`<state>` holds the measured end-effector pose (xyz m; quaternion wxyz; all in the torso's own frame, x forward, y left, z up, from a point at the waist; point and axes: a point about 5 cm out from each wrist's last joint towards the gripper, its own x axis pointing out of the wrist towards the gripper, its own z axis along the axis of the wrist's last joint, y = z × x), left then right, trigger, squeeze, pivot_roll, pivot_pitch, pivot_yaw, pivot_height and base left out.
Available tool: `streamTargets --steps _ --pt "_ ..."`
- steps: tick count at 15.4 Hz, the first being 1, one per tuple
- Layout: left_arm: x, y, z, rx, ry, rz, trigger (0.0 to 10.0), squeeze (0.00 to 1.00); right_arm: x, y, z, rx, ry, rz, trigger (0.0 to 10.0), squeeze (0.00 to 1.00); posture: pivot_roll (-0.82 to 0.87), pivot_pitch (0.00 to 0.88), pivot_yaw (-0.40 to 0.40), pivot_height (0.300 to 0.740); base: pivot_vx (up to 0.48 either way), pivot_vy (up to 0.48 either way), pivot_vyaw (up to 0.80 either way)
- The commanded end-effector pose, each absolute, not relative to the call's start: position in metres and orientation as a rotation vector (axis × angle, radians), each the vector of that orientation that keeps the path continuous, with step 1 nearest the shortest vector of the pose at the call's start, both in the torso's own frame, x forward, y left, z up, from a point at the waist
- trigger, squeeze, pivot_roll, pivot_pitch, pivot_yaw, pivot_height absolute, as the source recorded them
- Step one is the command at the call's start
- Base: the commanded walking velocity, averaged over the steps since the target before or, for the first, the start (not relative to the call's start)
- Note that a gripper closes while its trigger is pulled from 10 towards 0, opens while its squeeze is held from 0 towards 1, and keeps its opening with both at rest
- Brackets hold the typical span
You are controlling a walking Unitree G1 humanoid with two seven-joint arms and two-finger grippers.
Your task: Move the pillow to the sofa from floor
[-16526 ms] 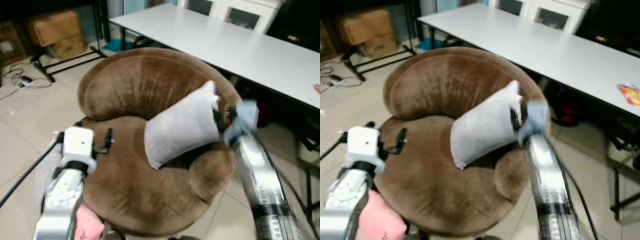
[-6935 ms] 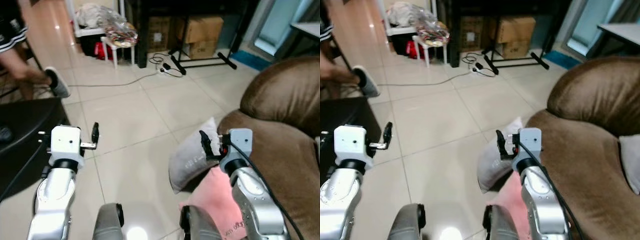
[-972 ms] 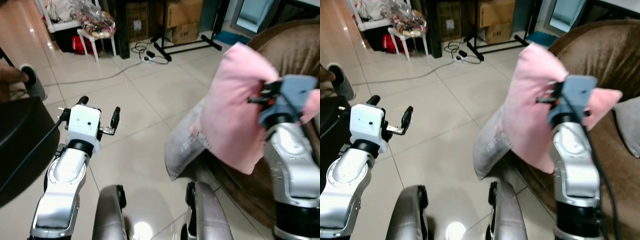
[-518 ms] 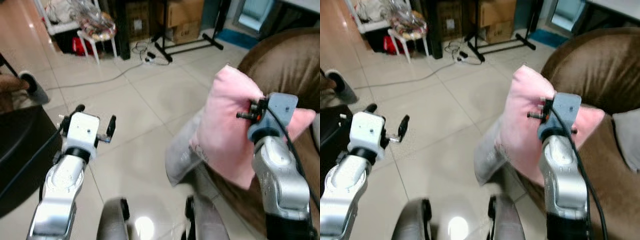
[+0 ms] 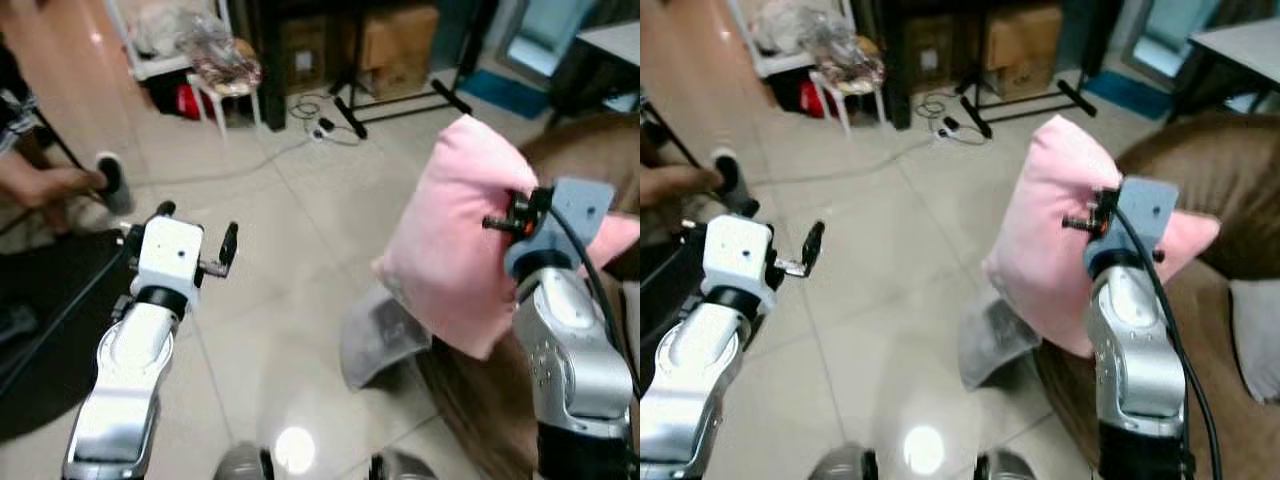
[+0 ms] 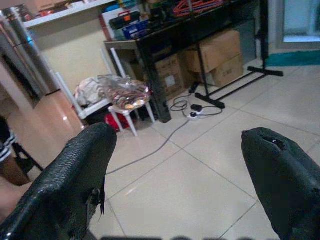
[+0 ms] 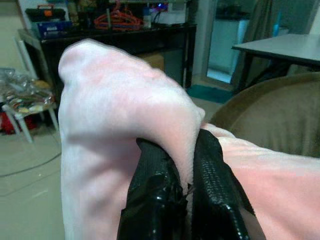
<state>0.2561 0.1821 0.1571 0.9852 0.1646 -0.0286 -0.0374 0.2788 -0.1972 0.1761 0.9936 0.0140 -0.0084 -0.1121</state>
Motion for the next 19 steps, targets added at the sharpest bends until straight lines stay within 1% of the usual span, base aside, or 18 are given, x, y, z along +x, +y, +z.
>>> streamTargets --steps 1,5,6,7,8,10,18,19 --pt "0.258 0.182 0.155 0.344 -0.048 -0.079 10.0 0.0 0.275 -0.199 0.183 0.019 -0.058 -0.236 10.0 0.0 -0.05 0.0 -0.013 0.74 0.0 0.0 0.0" --pt "0.256 0.186 0.15 0.339 -0.031 -0.083 10.0 0.0 0.266 -0.198 0.166 0.042 0.001 -0.243 10.0 0.0 -0.06 0.0 0.008 0.74 0.0 0.0 0.0" --pt "0.255 0.187 0.147 0.335 -0.027 -0.081 10.0 0.0 0.264 -0.187 0.154 0.028 0.057 -0.171 10.0 0.0 -0.06 0.0 0.014 0.74 0.0 0.0 0.0" --pt "0.255 0.187 0.147 0.333 -0.026 -0.08 10.0 0.0 0.264 -0.184 0.152 0.021 0.072 -0.155 10.0 0.0 -0.06 0.0 0.014 0.74 0.0 0.0 0.0" --pt "0.256 0.188 0.147 0.342 -0.029 -0.08 10.0 0.0 0.262 -0.176 0.146 0.058 0.106 -0.126 10.0 0.0 -0.05 0.0 0.016 0.74 0.0 0.0 0.0" --pt "0.258 0.189 0.149 0.339 -0.036 -0.08 10.0 0.0 0.261 -0.176 0.143 0.094 0.108 -0.149 10.0 0.0 -0.05 0.0 0.018 0.74 0.0 0.0 -0.8" --pt "0.259 0.186 0.149 0.305 -0.051 -0.102 10.0 0.0 0.262 -0.185 0.14 0.107 0.126 -0.199 10.0 0.0 -0.05 0.0 0.013 0.74 0.0 0.0 -0.8" --pt "0.259 0.186 0.149 0.302 -0.051 -0.103 10.0 0.0 0.262 -0.185 0.139 0.11 0.132 -0.207 10.0 0.0 -0.04 0.0 0.011 0.74 0.247 0.0 -0.8"
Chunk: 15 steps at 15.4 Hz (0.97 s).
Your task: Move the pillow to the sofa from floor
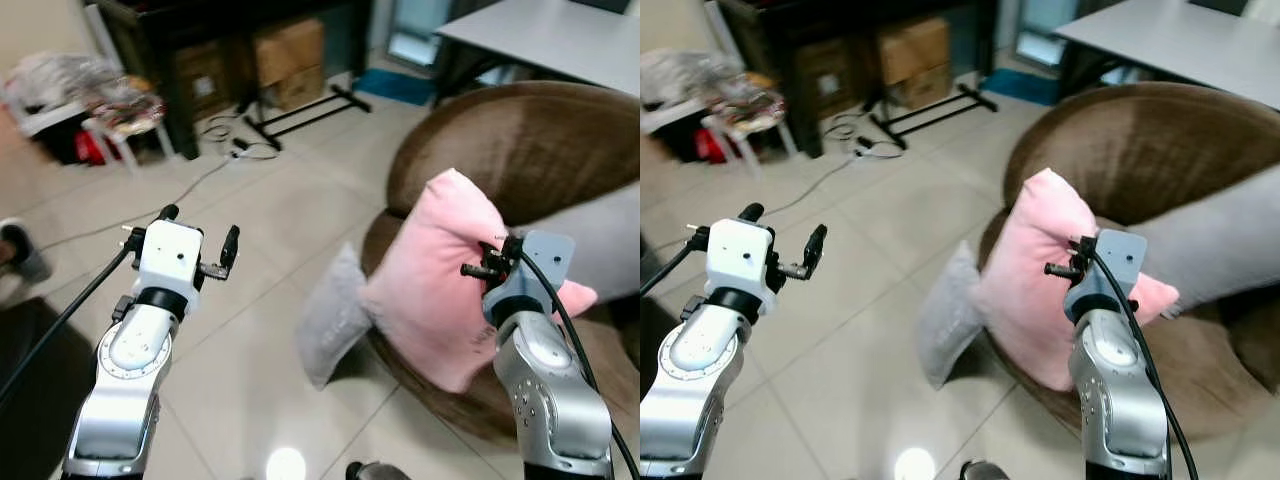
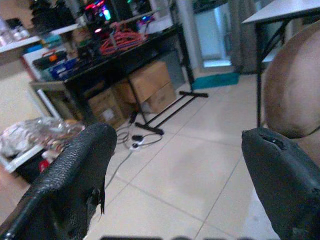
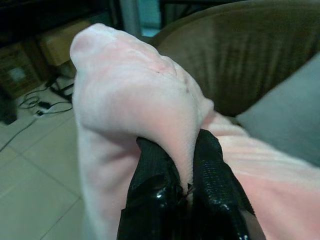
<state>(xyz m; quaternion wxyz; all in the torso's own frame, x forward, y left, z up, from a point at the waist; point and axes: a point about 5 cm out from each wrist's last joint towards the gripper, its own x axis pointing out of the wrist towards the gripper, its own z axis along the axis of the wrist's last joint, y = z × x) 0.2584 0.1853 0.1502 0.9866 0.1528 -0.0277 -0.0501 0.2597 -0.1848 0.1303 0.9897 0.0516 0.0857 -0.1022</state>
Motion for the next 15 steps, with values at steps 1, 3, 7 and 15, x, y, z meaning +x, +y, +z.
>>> streamTargets --steps 1,3,7,15 --pt "0.259 0.186 0.149 0.302 -0.051 -0.102 10.0 0.0 0.262 -0.185 0.139 0.111 0.133 -0.208 10.0 0.0 -0.04 0.0 0.011 0.74 0.259 0.0 -0.8" --pt "0.26 0.186 0.149 0.303 -0.053 -0.101 10.0 0.0 0.263 -0.185 0.138 0.113 0.134 -0.209 10.0 0.0 -0.04 0.0 0.007 0.74 0.259 0.0 -0.8" --pt "0.259 0.187 0.148 0.301 -0.054 -0.101 10.0 0.0 0.264 -0.185 0.138 0.108 0.134 -0.206 10.0 0.0 -0.04 0.0 0.002 0.74 0.258 0.0 -0.8" --pt "0.256 0.189 0.145 0.302 -0.053 -0.101 10.0 0.0 0.267 -0.173 0.144 0.089 0.085 -0.109 10.0 0.0 -0.03 0.0 -0.011 0.74 0.258 0.0 -0.4"
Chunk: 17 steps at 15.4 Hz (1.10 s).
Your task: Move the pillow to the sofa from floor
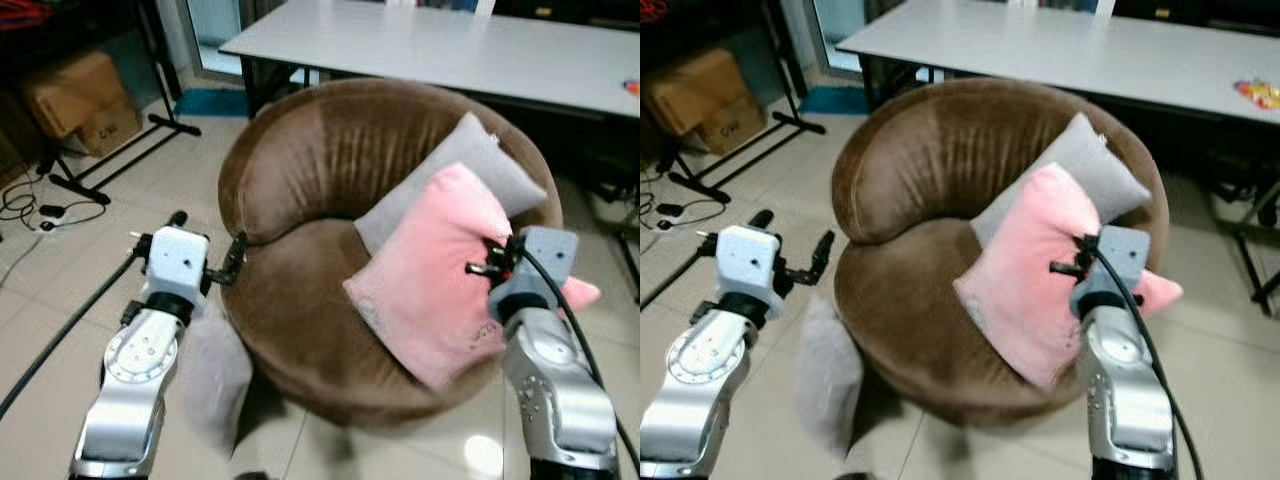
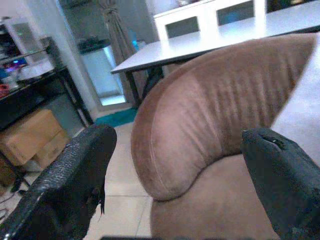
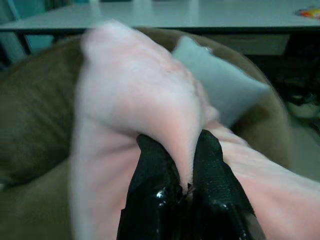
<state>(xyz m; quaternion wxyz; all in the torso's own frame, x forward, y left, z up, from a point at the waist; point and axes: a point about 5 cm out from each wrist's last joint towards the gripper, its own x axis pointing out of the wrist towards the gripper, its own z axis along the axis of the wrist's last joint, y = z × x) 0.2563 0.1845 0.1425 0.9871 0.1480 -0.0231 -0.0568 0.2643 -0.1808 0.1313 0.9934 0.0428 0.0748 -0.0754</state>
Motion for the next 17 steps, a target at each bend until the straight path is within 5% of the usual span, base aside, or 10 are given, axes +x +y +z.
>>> streamTargets --steps 1,13,17 --pt "0.2554 0.1885 0.1446 0.303 -0.053 -0.102 10.0 0.0 0.2672 -0.1729 0.1442 0.09 0.084 -0.106 10.0 0.0 -0.03 0.0 -0.012 0.74 0.255 0.0 0.0" --pt "0.2527 0.1887 0.1419 0.301 -0.044 -0.106 10.0 0.0 0.2693 -0.17 0.1429 0.096 0.09 -0.084 10.0 0.0 -0.03 0.0 -0.019 0.74 0.259 0.0 0.0" --pt "0.2536 0.1882 0.1431 0.299 -0.048 -0.111 10.0 0.0 0.2697 -0.1676 0.1422 0.086 0.091 -0.072 10.0 0.0 -0.03 0.0 -0.014 0.74 0.28 0.0 -0.6"
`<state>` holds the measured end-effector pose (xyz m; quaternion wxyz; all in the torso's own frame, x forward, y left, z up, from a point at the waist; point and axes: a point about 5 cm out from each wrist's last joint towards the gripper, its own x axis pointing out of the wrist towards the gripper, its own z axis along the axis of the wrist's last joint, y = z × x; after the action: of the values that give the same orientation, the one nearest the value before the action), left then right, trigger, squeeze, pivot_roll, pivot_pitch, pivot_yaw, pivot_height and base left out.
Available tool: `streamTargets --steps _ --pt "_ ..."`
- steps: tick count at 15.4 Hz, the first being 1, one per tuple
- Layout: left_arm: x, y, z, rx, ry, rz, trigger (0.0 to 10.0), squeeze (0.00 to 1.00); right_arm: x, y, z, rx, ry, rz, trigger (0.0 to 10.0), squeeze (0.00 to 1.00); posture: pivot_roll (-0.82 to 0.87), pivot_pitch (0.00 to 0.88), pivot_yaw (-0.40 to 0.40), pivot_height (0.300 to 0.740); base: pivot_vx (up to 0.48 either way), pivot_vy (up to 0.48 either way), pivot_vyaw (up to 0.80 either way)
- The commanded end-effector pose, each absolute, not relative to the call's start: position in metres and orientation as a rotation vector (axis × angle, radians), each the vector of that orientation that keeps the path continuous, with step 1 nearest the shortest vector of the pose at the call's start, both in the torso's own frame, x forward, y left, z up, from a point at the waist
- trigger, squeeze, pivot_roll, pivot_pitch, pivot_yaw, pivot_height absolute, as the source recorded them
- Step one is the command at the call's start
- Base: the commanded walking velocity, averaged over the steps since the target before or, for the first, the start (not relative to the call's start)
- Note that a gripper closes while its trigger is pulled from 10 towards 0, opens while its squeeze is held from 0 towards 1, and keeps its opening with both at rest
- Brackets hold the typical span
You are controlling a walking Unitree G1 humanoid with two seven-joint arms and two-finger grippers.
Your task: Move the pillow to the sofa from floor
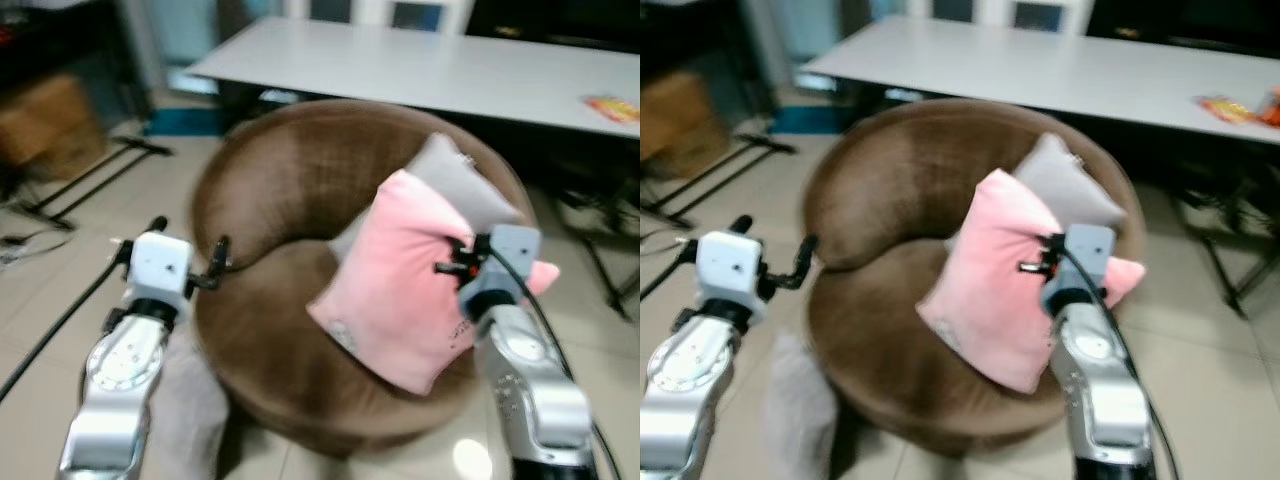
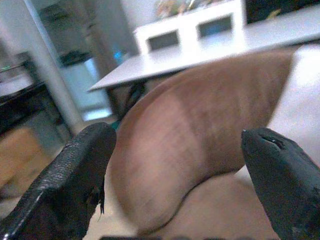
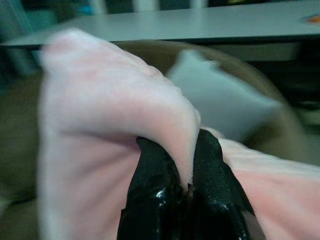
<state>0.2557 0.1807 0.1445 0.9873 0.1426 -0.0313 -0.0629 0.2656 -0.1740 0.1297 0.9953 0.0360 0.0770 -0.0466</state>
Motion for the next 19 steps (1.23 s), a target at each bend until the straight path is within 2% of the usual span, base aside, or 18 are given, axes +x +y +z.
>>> streamTargets --steps 1,8,11,15,19 --pt "0.253 0.188 0.143 0.299 -0.047 -0.112 10.0 0.0 0.27 -0.167 0.143 0.079 0.088 -0.07 10.0 0.0 -0.03 0.0 -0.015 0.74 0.289 0.0 0.0" --pt "0.253 0.188 0.143 0.295 -0.044 -0.106 10.0 0.0 0.27 -0.166 0.144 0.089 0.088 -0.059 10.0 0.0 -0.03 0.0 -0.024 0.74 0.287 0.0 0.0" --pt "0.252 0.188 0.143 0.293 -0.044 -0.101 10.0 0.0 0.273 -0.165 0.145 0.031 0.088 -0.054 10.0 0.0 -0.02 0.0 -0.03 0.74 0.285 0.0 0.0" --pt "0.25 0.19 0.142 0.296 -0.038 -0.098 10.0 0.0 0.275 -0.168 0.147 0.077 0.073 -0.081 10.0 0.0 -0.02 0.0 -0.03 0.74 0.287 0.0 0.14" --pt "0.251 0.185 0.133 0.33 0.016 -0.177 10.0 0.0 0.284 -0.162 0.152 0.086 0.094 -0.035 10.0 0.0 -0.02 0.0 -0.031 0.74 0.142 0.0 0.0"
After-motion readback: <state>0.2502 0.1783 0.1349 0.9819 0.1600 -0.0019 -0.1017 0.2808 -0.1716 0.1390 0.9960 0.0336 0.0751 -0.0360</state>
